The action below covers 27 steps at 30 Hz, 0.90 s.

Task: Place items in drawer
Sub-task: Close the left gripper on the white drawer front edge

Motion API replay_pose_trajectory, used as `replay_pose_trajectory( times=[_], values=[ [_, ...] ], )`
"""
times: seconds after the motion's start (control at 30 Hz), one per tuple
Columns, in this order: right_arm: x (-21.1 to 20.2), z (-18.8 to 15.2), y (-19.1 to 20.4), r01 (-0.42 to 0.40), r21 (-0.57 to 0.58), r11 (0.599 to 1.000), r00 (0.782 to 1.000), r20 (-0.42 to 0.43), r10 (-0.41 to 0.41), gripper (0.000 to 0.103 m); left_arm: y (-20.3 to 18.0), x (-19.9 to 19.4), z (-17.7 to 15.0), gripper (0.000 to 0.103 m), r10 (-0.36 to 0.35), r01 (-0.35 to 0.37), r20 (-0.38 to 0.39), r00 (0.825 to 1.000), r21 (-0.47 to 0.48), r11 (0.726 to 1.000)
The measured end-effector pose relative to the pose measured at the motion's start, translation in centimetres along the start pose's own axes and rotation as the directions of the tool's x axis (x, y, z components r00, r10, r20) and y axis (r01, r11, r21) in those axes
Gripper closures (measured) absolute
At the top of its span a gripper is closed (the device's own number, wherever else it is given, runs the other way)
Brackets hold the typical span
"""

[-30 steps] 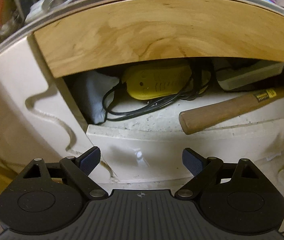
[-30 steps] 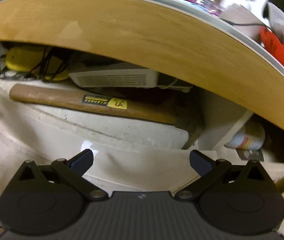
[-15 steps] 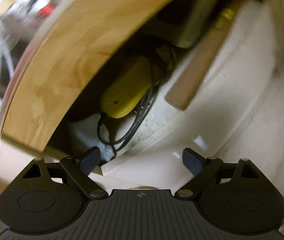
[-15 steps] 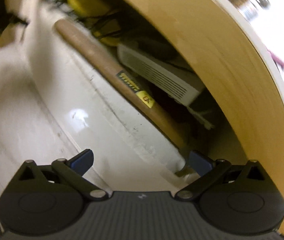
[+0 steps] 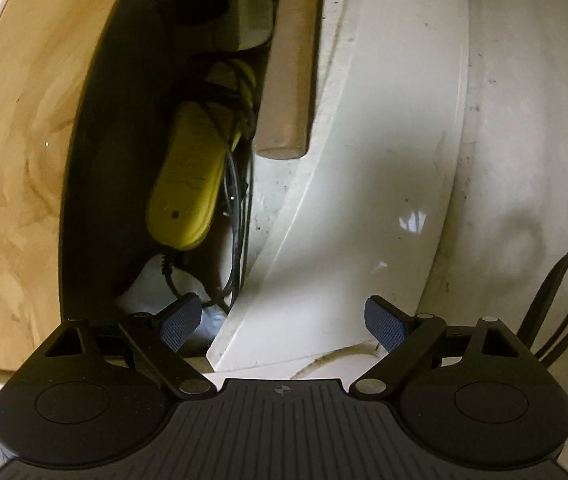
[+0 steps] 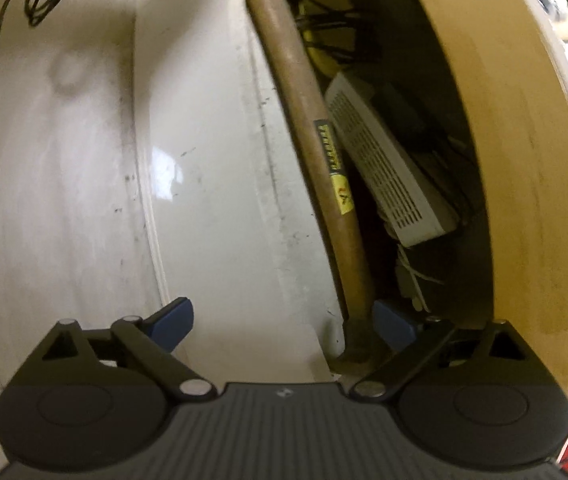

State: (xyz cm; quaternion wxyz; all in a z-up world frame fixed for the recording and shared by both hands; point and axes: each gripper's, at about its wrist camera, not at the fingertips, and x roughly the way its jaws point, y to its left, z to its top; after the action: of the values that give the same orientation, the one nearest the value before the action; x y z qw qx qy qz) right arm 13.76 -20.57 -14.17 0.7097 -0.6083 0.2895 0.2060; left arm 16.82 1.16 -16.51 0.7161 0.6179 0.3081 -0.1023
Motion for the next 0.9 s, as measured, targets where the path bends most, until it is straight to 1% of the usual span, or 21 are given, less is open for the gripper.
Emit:
replay_pose_trajectory(
  times=[0.07, 0.2, 0.23, 0.27, 0.3, 0.33, 0.37, 0.4, 0.43, 0.47, 0.5, 0.63, 0.8, 0.9],
  values=[
    [0.3, 0.1, 0.1, 0.002, -0.012, 1.0, 1.0, -0.003, -0.002, 0.007, -0.1, 0.1, 0.2, 0.012, 0.013, -0.013, 0.003, 1.0, 0.023, 1.0],
    [0.9, 0.2, -0.2, -0.005, -0.002, 1.0, 1.0, -0.026, 0.005, 0.014, -0.3, 0.0, 0.6, 0.013, 0.02, -0.02, -0.005, 1.0, 0.048, 0.999],
    [1.1, 0.2, -0.2, -0.009, 0.002, 1.0, 0.999, -0.033, 0.009, 0.015, -0.4, 0.1, 0.6, 0.015, 0.02, -0.02, -0.003, 1.0, 0.059, 0.998],
    [1.2, 0.2, -0.2, -0.015, -0.002, 1.0, 0.999, -0.04, 0.014, 0.019, -0.5, 0.2, 0.6, 0.018, 0.019, -0.018, -0.002, 1.0, 0.07, 0.997],
    [1.3, 0.1, -0.1, -0.024, -0.004, 1.0, 0.998, -0.052, 0.023, 0.024, -0.5, 0.4, 0.4, 0.025, 0.018, -0.018, -0.003, 1.0, 0.082, 0.996],
    [1.5, 0.1, 0.0, -0.033, -0.006, 0.999, 0.997, -0.063, 0.032, 0.027, -0.5, 0.3, 0.2, 0.033, 0.018, -0.018, -0.006, 1.0, 0.092, 0.996],
    [1.6, 0.0, 0.0, -0.042, -0.007, 0.999, 0.996, -0.075, 0.041, 0.035, -0.5, 0.3, 0.2, 0.039, 0.017, -0.016, -0.008, 1.0, 0.1, 0.995],
    [1.7, 0.0, 0.1, -0.043, -0.012, 0.999, 0.996, -0.084, 0.042, 0.044, -0.3, 0.3, 0.2, 0.046, 0.018, -0.017, -0.005, 1.0, 0.102, 0.995],
    [1.9, -0.1, 0.2, -0.045, -0.016, 0.999, 0.995, -0.093, 0.043, 0.046, -0.3, 0.3, 0.2, 0.052, 0.027, -0.027, 0.003, 1.0, 0.104, 0.994],
    [1.9, -0.1, 0.2, -0.035, -0.024, 0.999, 0.995, -0.092, 0.033, 0.052, -0.2, 0.2, 0.1, 0.055, 0.033, -0.034, 0.011, 0.999, 0.108, 0.994],
    [1.9, 0.0, 0.2, -0.026, -0.032, 0.999, 0.996, -0.091, 0.023, 0.062, -0.2, 0.2, 0.1, 0.057, 0.034, -0.036, 0.016, 0.999, 0.113, 0.993],
    [2.0, 0.1, 0.0, -0.036, -0.045, 0.998, 0.995, -0.094, 0.031, 0.062, -0.4, -0.2, -0.2, 0.059, 0.036, -0.041, 0.035, 0.999, 0.149, 0.988],
    [1.5, -0.2, 0.2, -0.047, -0.077, 0.996, 0.996, -0.083, 0.04, 0.064, -1.2, -0.9, -0.9, 0.061, 0.036, -0.053, 0.076, 0.996, 0.24, 0.969],
    [0.9, -0.5, 0.3, -0.052, -0.094, 0.994, 0.996, -0.071, 0.045, 0.064, -1.7, -1.2, -1.1, 0.061, 0.031, -0.053, 0.088, 0.996, 0.26, 0.964]
  ],
)
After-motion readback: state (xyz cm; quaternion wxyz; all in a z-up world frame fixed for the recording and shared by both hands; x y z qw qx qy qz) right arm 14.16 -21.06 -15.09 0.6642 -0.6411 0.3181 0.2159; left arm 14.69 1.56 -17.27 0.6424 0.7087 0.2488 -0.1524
